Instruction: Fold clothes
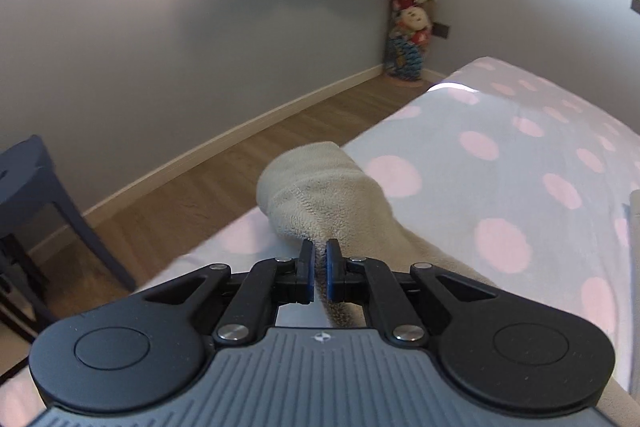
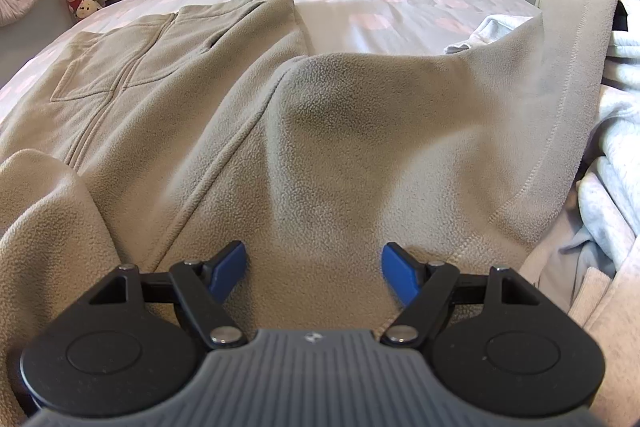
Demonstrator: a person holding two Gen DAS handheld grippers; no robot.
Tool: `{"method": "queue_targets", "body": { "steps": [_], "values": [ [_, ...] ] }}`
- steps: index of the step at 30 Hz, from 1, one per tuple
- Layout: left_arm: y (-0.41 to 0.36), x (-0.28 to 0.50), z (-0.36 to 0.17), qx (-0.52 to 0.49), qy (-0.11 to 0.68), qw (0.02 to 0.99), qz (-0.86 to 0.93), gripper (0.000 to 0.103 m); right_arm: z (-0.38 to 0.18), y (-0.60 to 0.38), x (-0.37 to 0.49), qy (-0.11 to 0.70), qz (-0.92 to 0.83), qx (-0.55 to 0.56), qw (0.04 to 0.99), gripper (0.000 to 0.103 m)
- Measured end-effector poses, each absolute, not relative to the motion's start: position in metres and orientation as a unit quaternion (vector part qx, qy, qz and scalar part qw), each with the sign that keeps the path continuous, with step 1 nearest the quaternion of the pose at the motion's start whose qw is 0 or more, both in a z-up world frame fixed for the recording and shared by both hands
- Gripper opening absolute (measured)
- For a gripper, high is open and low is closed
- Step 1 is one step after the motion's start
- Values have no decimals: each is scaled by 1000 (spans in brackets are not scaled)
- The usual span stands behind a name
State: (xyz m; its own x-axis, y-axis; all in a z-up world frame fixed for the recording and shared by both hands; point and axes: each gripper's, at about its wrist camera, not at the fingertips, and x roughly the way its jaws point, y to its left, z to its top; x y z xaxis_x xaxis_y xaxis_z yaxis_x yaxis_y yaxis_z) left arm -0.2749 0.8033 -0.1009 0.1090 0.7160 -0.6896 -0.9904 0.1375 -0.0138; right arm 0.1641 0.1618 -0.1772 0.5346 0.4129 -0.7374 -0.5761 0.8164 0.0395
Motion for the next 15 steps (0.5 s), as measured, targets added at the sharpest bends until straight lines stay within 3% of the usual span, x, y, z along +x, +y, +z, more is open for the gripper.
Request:
{"method": "queue_targets", "body": {
  "steps": [6, 15],
  "values": [
    [792, -270, -106, -252, 284, 696, 609, 10, -175, 161, 164, 388, 287, -102, 870, 77],
    [743, -238, -85, -257, 268, 726, 578, 41, -147, 145, 177, 381, 279, -74, 878, 77]
  ]
}}
